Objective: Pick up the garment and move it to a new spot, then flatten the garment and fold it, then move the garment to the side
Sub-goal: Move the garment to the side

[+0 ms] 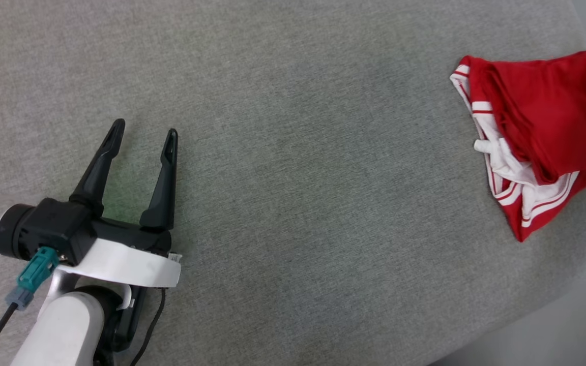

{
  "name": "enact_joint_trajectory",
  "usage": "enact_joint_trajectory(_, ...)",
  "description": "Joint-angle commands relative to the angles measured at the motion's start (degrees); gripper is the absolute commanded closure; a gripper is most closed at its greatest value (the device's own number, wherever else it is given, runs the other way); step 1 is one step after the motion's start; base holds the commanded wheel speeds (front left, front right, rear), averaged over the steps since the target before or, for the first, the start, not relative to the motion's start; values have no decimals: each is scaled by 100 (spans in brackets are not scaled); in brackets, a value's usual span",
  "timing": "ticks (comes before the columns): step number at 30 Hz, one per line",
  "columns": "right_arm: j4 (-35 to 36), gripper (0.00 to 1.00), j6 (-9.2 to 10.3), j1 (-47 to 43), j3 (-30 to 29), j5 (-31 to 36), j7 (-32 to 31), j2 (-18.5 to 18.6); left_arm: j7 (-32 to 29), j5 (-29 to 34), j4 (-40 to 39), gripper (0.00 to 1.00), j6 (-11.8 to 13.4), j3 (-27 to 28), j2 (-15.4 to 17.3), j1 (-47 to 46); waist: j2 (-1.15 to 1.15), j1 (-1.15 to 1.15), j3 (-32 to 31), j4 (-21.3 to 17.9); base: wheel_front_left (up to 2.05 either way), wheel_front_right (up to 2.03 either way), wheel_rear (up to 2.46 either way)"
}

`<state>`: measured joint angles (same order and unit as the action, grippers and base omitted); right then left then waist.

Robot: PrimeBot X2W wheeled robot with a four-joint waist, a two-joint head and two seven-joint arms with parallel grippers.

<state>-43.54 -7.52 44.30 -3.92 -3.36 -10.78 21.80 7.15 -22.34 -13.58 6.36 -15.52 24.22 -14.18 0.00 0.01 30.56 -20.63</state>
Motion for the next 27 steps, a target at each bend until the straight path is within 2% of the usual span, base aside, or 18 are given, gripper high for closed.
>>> enact_joint_trajectory(1, -128, 69, 6, 101, -122, 57, 34, -32, -3, 14, 0, 0, -20, 6, 4, -57, 0, -1, 35, 42, 0, 0, 0)
enact_joint_trajectory(2, -233, 0, 6, 142, -184, 165, 86, -65, 4, 3, 18, 0, -26, 3, 2, -67, 0, -1, 33, 61, 0, 0, 0)
enact_joint_trajectory(8, -526, 0, 6, 231, -572, 556, 608, -59, 119, -92, 205, 0, -29, -4, -70, -69, 0, -1, -193, 193, 0, 0, 0)
enact_joint_trajectory(15, -128, 0, 6, -170, -1034, 369, 1271, -172, 432, -264, 607, 0, 33, -18, -336, 195, 0, -1, -885, 392, 0, 0, 0)
enact_joint_trajectory(22, 1052, 0, 6, -1134, -927, 31, 1320, -330, 642, -382, 897, 0, 178, 64, -565, 593, 0, -1, -1551, 667, 0, 0, 0)
enact_joint_trajectory(27, 2237, 0, 9, -2100, -845, -142, 1190, -708, 731, -394, 1058, 0, 224, 123, -666, 823, 0, -1, -1907, 963, 0, 0, 0)
